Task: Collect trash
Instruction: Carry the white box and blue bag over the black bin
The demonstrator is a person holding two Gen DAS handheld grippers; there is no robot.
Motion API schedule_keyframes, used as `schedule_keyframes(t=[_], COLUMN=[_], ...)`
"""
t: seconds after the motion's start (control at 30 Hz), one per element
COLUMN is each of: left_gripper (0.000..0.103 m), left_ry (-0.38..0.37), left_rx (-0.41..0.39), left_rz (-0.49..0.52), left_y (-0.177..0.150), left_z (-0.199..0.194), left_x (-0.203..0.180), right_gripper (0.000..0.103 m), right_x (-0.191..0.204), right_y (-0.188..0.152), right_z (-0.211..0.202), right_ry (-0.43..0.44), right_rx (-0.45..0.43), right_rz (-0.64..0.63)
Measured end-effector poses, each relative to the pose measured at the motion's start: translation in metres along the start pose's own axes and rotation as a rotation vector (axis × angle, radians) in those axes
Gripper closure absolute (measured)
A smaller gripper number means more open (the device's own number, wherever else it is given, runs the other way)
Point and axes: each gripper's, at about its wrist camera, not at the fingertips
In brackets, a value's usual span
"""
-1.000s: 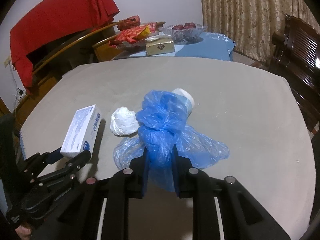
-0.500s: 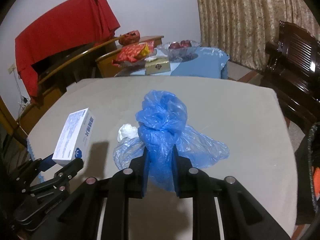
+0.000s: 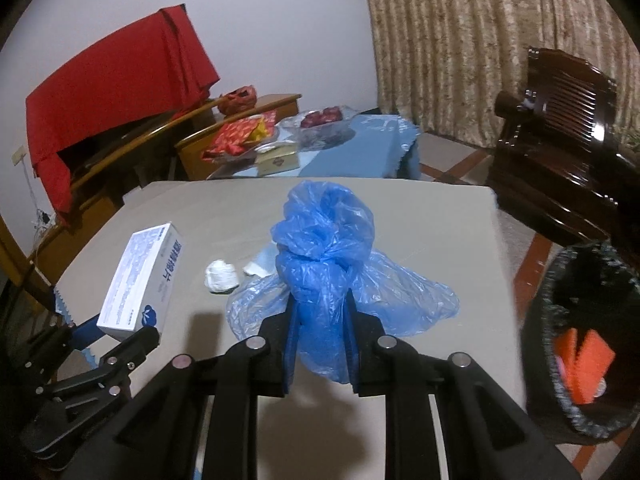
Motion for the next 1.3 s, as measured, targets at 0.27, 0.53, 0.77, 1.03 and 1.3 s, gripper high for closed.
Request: schedule_keyframes(t=[0.27,0.53,0.77,1.03,1.3], left_gripper=[0.048,0.048,0.048,0.048,0.048], left_ry=[-0.044,-0.093,-0.144,-0.198,-0.251], left_rx=[-0.006,-0.006,-0.022,-0.028,-0.003], left_rz=[0.026,0.073,0.132,0.208,0.27], left_y=[0.02,0.038,0.056,0.07,0.078], left_z=[-0.021,-0.028,-0.029,-0.021,0.003], left_x=[-0.064,-0.131,-0.193,-0.265,-0.335], right_gripper=[0.083,0.083,0.083,0.083,0.083], right_x=[-0.059,-0.123,-0.171,-0.232,-0.307], right_y=[0.011,0.024,0.034,0.038,0.044], right_z=[-0.036,-0.067,-0.085,-0.096,-0.092], right_ry=[-0.046,-0.106,-0.15,-0.21,-0.278], right_rx=[-0.014,-0.05,-0.078,-0.09,-0.065], right_rz=[0.008,0.04,0.067,0.106,0.164])
Point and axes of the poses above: each gripper's, at about its wrist camera, not at the fingertips, and z roughly the way its jaws point, x to its left, y to its top, and after that the axes turned 14 degrees about z, right-handed
